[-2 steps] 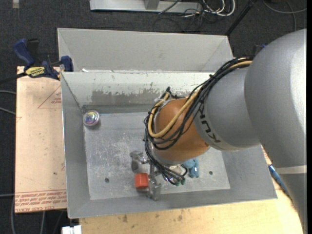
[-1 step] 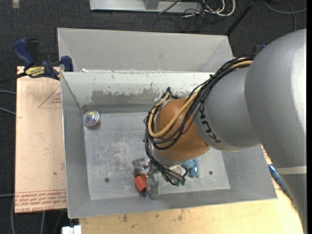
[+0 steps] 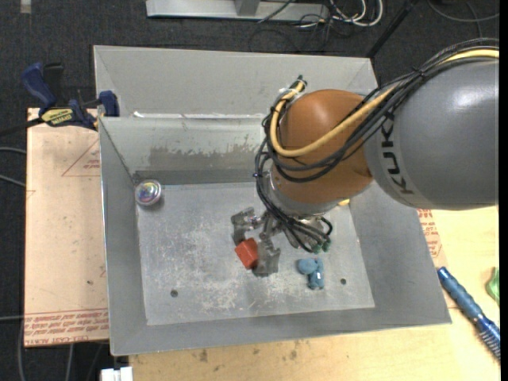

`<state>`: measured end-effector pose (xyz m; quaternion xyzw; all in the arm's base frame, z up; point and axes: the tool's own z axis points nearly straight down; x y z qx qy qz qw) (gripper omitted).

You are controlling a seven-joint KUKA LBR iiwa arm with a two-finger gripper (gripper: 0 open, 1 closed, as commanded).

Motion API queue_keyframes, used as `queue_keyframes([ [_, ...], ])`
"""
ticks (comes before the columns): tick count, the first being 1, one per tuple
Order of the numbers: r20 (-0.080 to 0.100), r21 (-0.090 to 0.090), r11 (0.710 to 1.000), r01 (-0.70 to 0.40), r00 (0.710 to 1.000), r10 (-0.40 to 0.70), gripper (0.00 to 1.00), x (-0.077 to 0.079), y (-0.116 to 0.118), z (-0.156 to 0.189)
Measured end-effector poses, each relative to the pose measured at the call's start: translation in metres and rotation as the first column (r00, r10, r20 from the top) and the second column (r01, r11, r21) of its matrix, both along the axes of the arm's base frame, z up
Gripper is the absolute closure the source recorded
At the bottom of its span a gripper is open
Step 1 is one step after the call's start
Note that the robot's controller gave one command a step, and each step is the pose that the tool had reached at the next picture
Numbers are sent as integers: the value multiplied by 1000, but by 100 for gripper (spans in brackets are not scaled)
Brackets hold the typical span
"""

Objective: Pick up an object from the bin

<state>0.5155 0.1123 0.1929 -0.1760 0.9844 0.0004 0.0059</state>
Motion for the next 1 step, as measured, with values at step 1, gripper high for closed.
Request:
queue_keyframes([
  [1, -4, -3, 952, -306, 952, 306, 100, 12, -23, 83],
])
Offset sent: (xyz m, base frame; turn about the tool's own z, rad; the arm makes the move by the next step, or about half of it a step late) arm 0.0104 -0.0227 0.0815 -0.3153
